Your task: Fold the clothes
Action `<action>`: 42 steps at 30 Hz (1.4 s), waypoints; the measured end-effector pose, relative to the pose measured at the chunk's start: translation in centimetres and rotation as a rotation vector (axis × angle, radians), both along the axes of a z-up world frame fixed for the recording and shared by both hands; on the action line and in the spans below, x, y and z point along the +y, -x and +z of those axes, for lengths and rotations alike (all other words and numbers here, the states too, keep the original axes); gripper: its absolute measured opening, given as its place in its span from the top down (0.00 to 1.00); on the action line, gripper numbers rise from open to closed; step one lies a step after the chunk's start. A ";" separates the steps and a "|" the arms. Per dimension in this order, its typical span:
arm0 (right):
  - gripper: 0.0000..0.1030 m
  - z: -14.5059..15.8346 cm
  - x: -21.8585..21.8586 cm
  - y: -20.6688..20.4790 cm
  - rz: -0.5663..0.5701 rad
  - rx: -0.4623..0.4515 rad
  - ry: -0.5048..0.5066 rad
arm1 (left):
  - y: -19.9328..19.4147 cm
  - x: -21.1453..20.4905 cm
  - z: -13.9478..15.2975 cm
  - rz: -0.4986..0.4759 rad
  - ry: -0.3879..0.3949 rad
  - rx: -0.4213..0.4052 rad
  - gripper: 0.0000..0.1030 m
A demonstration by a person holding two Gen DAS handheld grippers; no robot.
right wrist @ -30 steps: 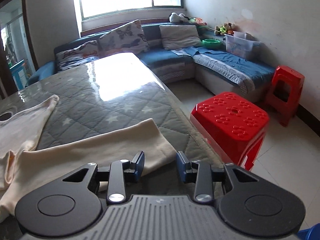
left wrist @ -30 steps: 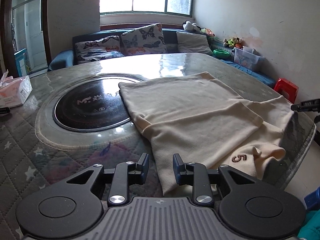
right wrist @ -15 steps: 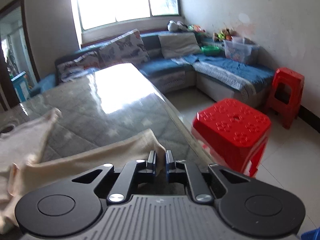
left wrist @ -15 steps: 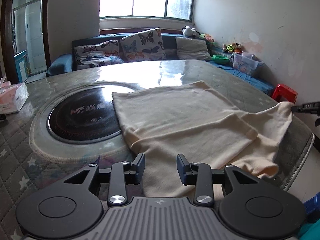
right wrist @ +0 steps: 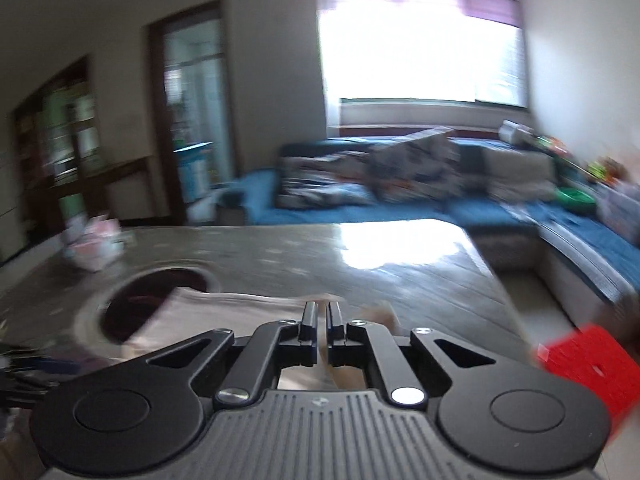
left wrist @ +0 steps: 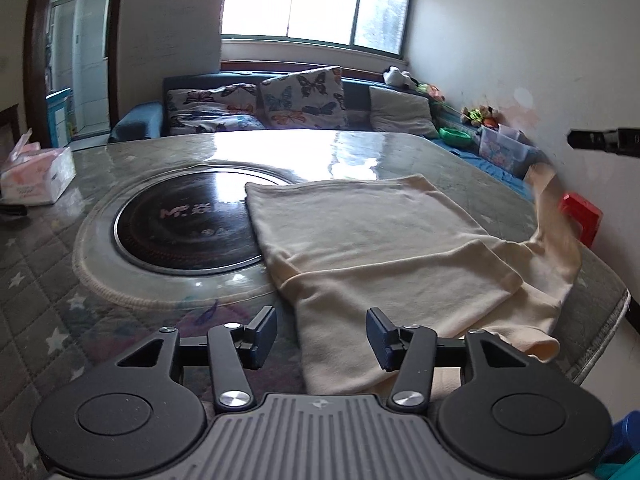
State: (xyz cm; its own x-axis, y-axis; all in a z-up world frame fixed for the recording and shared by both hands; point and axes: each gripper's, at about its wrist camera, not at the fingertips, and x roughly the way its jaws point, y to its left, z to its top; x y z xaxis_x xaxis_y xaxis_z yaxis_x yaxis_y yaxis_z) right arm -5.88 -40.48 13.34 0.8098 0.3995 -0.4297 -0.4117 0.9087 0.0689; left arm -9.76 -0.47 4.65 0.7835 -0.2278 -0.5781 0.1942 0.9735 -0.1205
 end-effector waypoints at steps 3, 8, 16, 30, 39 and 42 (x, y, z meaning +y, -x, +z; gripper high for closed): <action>0.98 0.5 4.0 0.0 0.124 -0.013 0.014 | 0.5 0.6 -0.1 0.015 0.015 -0.004 0.49; 0.93 0.2 7.6 -0.6 0.180 -0.022 0.090 | 0.8 1.6 -0.4 0.041 0.037 0.000 0.47; 0.79 -5.6 5.0 -2.1 0.045 0.140 0.232 | 0.2 2.0 -1.0 0.050 0.047 0.018 0.44; 0.88 -11.4 3.1 -3.9 -0.009 0.245 0.252 | -0.6 0.6 -0.8 0.039 0.021 0.035 0.31; 0.96 -5.7 0.4 -2.7 -0.052 0.165 0.066 | -0.6 0.3 -0.7 0.030 0.019 0.033 0.30; 0.96 -2.5 0.1 -1.9 -0.036 0.105 0.008 | -0.3 0.3 -0.6 0.029 0.024 0.023 0.30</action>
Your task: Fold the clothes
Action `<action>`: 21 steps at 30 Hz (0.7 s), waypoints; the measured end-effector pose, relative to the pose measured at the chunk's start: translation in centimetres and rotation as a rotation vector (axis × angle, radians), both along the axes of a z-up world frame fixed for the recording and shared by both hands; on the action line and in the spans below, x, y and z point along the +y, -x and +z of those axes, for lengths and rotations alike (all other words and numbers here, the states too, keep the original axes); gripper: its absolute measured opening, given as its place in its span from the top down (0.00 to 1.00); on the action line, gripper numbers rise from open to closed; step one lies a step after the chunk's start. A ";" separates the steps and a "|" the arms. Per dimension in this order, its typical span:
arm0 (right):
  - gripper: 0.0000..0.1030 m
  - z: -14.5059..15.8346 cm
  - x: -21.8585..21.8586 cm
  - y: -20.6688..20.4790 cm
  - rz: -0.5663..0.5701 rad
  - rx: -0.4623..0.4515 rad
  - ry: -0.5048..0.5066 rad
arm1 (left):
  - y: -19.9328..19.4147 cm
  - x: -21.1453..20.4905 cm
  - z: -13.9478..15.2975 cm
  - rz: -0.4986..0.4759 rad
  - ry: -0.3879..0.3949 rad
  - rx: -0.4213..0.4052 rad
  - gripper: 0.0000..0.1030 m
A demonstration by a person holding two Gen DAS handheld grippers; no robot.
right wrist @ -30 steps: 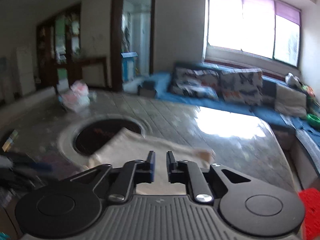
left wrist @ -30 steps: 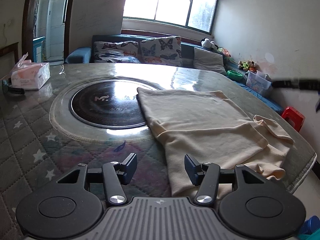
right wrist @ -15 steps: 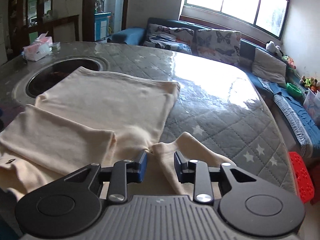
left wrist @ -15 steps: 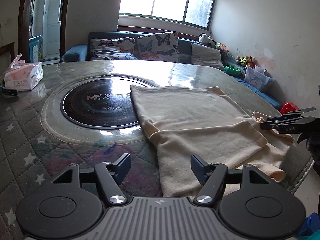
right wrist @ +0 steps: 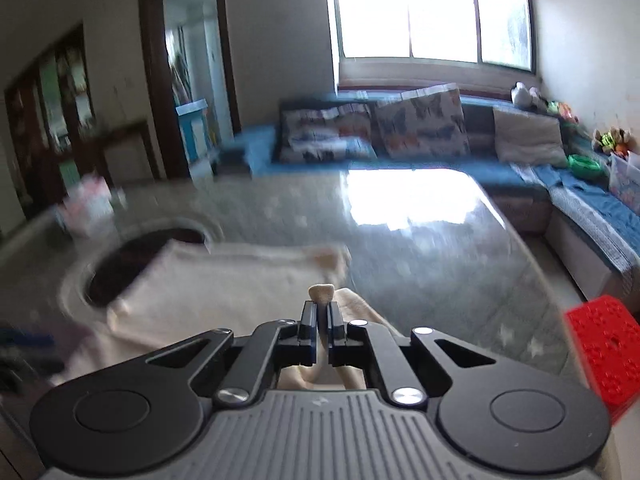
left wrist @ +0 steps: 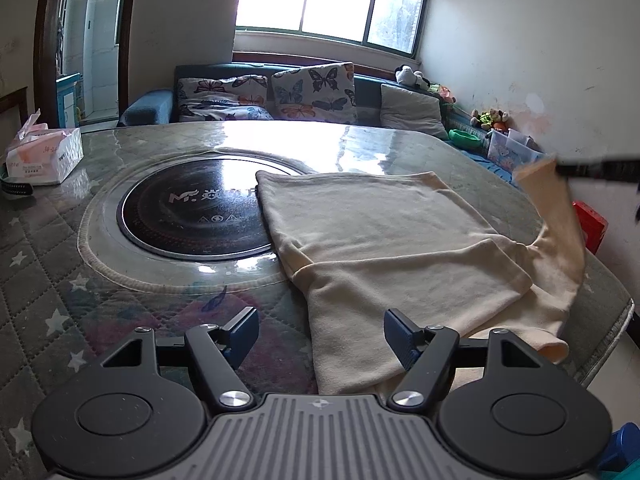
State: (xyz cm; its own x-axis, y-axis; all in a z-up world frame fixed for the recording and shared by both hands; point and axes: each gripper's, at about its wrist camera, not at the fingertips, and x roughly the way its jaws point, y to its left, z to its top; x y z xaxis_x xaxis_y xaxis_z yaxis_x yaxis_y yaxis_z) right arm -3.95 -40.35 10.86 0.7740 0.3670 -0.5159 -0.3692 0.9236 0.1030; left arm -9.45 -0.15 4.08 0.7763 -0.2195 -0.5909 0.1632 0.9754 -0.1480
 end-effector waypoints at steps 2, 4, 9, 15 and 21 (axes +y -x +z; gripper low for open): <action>0.96 2.1 0.5 0.5 0.031 -0.043 -0.023 | 0.3 0.2 0.1 0.002 0.006 -0.008 0.30; 0.96 3.7 1.4 0.9 0.069 -0.075 -0.046 | 0.5 0.3 0.2 0.006 0.012 -0.015 0.30; 0.96 5.3 5.1 1.8 0.197 -0.115 -0.059 | 1.2 0.9 0.2 0.023 0.027 -0.026 0.29; 0.96 4.5 10.9 2.2 0.368 -0.096 -0.060 | 1.7 1.4 0.2 0.038 0.034 -0.027 0.29; 0.90 3.7 13.1 2.8 0.457 -0.064 -0.055 | 1.7 1.6 0.3 0.045 0.031 -0.029 0.29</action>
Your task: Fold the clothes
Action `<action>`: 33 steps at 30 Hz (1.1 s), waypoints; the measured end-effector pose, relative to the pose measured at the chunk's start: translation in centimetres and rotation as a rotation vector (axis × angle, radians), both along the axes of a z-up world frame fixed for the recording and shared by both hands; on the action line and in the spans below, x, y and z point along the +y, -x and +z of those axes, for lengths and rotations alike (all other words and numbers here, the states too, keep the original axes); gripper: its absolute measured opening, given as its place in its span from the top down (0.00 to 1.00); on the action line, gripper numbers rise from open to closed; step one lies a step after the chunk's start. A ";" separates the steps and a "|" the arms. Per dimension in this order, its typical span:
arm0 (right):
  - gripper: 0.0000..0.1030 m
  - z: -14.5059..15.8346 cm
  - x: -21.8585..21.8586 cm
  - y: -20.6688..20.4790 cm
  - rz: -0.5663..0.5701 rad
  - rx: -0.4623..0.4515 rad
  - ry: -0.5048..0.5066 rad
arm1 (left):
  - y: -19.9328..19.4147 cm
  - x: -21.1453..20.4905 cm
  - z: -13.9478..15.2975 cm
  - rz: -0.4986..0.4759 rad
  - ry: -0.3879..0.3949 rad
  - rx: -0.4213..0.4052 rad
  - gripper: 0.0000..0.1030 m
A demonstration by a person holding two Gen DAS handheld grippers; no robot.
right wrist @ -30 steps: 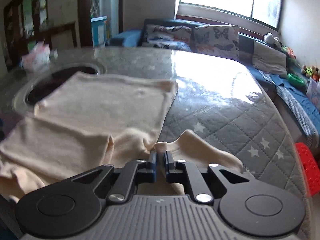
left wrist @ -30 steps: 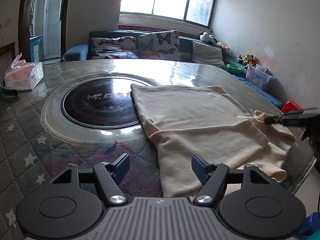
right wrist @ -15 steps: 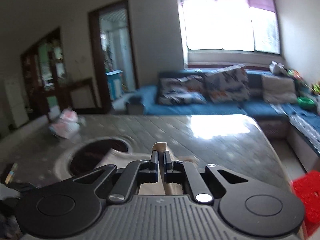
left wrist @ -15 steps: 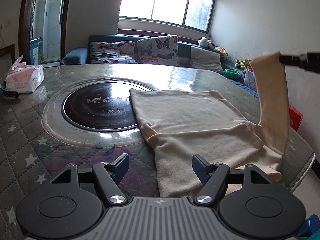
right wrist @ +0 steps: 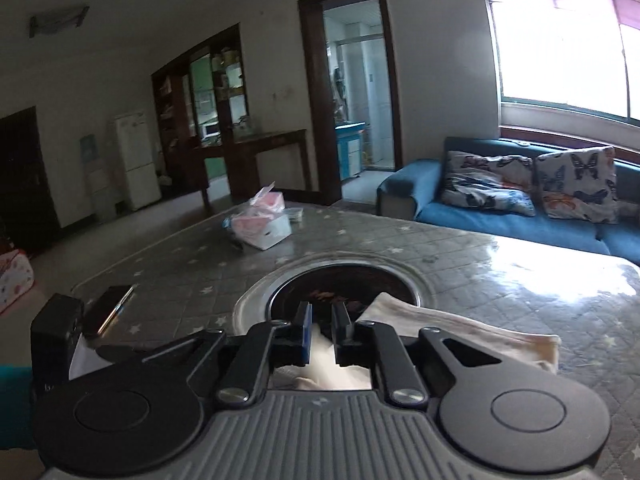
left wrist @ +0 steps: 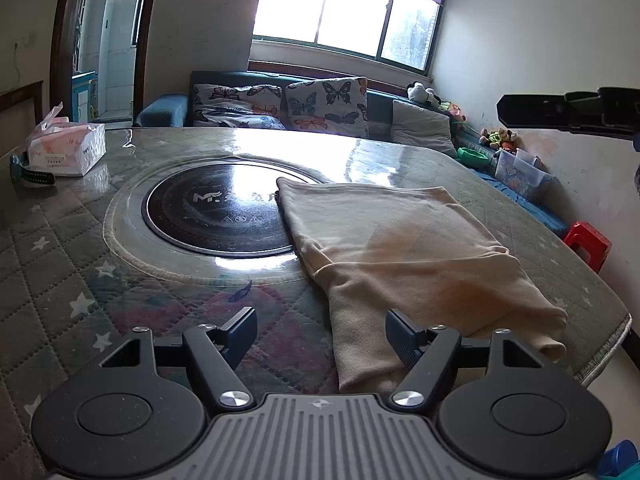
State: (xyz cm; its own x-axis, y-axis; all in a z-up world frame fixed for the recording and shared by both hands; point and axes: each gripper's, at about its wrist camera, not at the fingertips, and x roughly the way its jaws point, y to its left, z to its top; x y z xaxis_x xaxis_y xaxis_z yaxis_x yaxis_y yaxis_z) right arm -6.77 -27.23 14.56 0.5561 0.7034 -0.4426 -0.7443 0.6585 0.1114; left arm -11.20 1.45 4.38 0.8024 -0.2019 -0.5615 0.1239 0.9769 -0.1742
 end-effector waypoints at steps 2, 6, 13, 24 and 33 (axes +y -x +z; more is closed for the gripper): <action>0.90 0.0 -0.4 0.1 -0.008 -0.002 0.011 | 0.0 0.0 0.1 -0.003 -0.003 -0.005 0.29; 0.88 -0.5 -1.9 -0.1 -0.049 0.004 0.056 | -0.3 -0.8 0.4 -0.039 0.000 -0.016 0.35; 0.77 -4.8 -5.5 -0.8 -0.140 0.104 0.230 | -1.5 -2.9 0.2 -0.112 0.001 -0.002 0.53; 0.77 -11.6 -7.7 0.9 -0.156 0.232 0.337 | -2.7 -5.2 -1.1 -0.158 -0.093 0.028 0.83; 0.77 -10.2 -8.3 0.4 -0.116 0.220 0.317 | -2.7 -5.0 0.3 -0.146 -0.163 0.005 0.82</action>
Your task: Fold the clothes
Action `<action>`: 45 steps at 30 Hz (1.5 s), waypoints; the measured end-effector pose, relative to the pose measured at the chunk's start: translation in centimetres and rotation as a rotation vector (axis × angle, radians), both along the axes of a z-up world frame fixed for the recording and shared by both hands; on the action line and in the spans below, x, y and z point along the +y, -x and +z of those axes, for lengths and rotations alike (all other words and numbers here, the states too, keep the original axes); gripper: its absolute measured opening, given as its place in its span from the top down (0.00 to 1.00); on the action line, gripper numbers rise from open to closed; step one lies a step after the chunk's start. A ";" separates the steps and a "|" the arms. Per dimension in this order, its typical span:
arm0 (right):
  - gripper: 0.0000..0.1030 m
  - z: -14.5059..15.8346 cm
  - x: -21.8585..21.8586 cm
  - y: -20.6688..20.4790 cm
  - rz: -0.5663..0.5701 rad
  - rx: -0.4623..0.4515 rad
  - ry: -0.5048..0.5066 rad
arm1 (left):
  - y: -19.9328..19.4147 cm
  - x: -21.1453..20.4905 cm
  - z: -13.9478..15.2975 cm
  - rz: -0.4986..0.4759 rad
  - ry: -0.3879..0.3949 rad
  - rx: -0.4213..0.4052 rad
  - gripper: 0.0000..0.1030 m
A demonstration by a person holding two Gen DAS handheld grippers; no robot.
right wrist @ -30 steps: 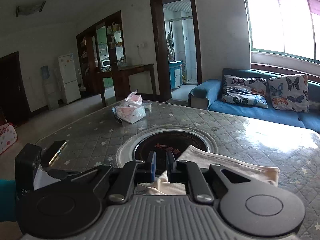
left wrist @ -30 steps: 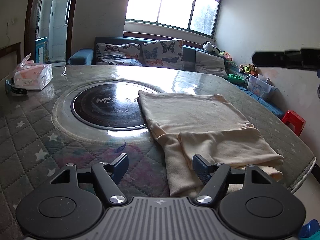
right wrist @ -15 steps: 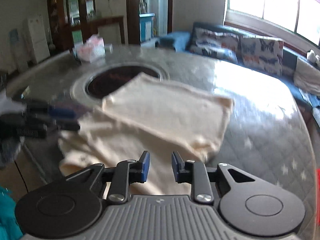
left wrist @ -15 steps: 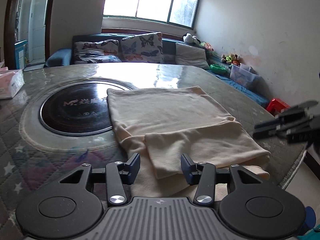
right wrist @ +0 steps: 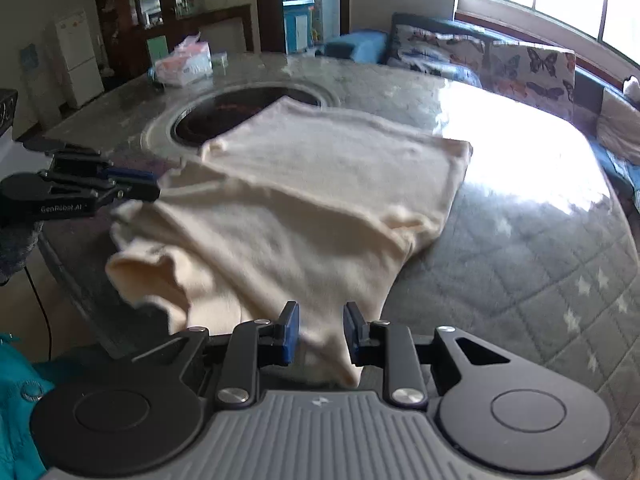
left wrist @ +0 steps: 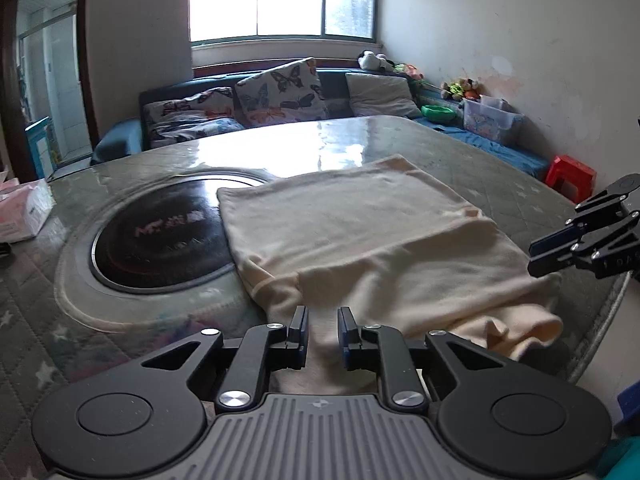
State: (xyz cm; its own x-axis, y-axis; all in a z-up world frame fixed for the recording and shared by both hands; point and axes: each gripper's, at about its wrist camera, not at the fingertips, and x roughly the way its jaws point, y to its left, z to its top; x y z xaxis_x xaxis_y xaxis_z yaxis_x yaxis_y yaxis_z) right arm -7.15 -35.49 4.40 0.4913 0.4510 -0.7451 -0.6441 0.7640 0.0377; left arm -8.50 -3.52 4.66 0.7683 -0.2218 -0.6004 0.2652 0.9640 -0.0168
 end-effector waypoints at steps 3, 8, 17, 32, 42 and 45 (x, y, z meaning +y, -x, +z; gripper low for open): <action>0.77 0.8 0.2 -1.2 -0.011 -0.040 -0.028 | -0.5 0.4 0.8 0.011 0.020 -0.006 0.82; 0.77 0.7 0.5 -4.1 -0.050 -0.063 -0.061 | -2.1 -0.7 1.1 -0.025 0.052 -0.009 0.82; 0.79 -2.2 0.3 -7.0 -0.094 -0.012 -0.096 | -5.3 -1.2 -1.7 -0.016 0.056 0.069 0.83; 0.77 -1.4 2.0 -0.4 0.067 -0.086 -0.010 | -0.3 -1.1 -0.4 -0.151 0.008 0.040 0.81; 0.76 -1.6 1.8 2.5 0.107 -0.113 0.038 | 4.6 -1.6 -0.9 -0.290 -0.147 -0.009 0.61; 0.76 -1.1 1.4 2.8 0.103 -0.116 0.030 | 5.0 -2.6 -1.6 -0.318 -0.187 -0.041 0.61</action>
